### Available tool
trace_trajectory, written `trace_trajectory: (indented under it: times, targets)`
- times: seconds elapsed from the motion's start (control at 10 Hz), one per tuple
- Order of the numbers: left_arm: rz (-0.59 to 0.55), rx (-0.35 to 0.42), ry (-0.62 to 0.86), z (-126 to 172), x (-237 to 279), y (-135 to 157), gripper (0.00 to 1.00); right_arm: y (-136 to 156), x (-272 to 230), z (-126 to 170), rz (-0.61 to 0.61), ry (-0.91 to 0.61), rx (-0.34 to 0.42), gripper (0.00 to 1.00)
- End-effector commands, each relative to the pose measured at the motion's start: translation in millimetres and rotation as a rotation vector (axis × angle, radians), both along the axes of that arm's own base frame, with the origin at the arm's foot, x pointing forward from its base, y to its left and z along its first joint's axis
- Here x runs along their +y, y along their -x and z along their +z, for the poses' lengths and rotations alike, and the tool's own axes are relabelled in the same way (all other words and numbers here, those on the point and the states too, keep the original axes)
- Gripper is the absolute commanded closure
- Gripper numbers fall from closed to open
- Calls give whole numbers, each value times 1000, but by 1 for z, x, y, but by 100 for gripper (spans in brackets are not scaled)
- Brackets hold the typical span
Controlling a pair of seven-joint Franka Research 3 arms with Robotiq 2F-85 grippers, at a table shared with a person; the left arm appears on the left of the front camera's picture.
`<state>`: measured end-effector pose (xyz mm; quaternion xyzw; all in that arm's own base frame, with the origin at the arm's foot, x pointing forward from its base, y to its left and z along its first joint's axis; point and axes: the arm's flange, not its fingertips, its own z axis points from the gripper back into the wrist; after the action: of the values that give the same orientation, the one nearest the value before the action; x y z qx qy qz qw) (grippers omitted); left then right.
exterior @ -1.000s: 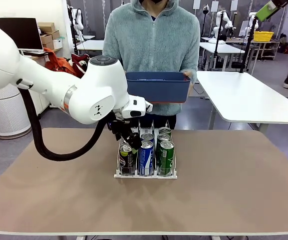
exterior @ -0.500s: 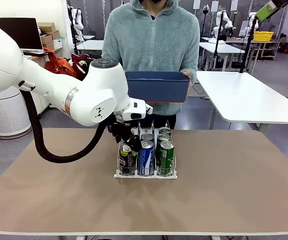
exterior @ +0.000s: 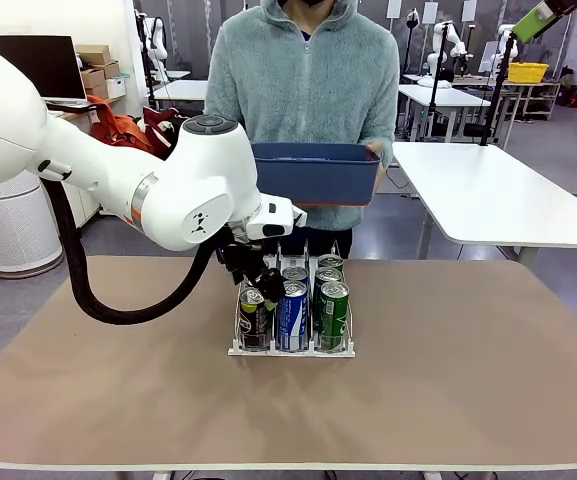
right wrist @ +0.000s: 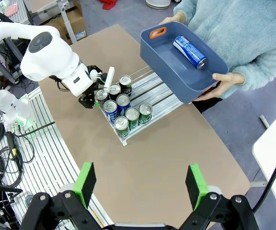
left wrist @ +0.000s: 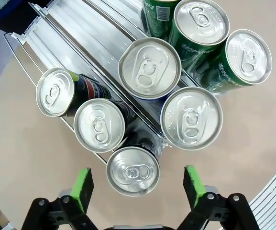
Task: Fill the beverage cans into the dispenser.
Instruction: Pick up the Ionic drink handed by the human.
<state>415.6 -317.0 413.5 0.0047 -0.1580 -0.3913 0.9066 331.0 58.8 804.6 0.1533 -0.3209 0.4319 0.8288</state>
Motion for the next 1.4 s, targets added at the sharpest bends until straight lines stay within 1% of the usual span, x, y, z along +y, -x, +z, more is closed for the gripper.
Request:
trace_trajectory:
  times: [0.0,0.1,0.2,0.3,0.5,0.6,0.7,0.8,0.9,1.0,1.1,1.2,1.3]
  targets:
    - [0,0,0,0,0,0,0,3,1,-4,-8,0,4,0]
    - [-3,-6,5,17,6,0,0,3,1,-4,-8,0,4,0]
    - [-36,1,24,38,21,-2,0,3,1,-4,-8,0,4,0]
    - [-85,-32,34,70,40,-3,0,3,1,-4,-8,0,4,0]
    - [-109,-96,58,137,64,-1,0,3,1,-4,-8,0,4,0]
    - [-127,-108,66,170,81,-1,0,3,1,-4,-8,0,4,0]
    - [-190,-105,119,204,102,-3,0,3,1,-4,-8,0,4,0]
    - [-197,-115,142,229,115,-2,0,3,1,-4,-8,0,4,0]
    - [-219,-132,166,253,125,6,0,3,1,-4,-8,0,4,0]
    - [-223,-170,182,274,132,16,0,3,1,-4,-8,0,4,0]
    - [-201,-223,175,290,133,31,0,3,1,-4,-8,0,4,0]
    - [-196,-256,178,301,135,44,0,3,1,-4,-8,0,4,0]
    - [-179,-271,182,309,142,56,0,3,1,-4,-8,0,4,0]
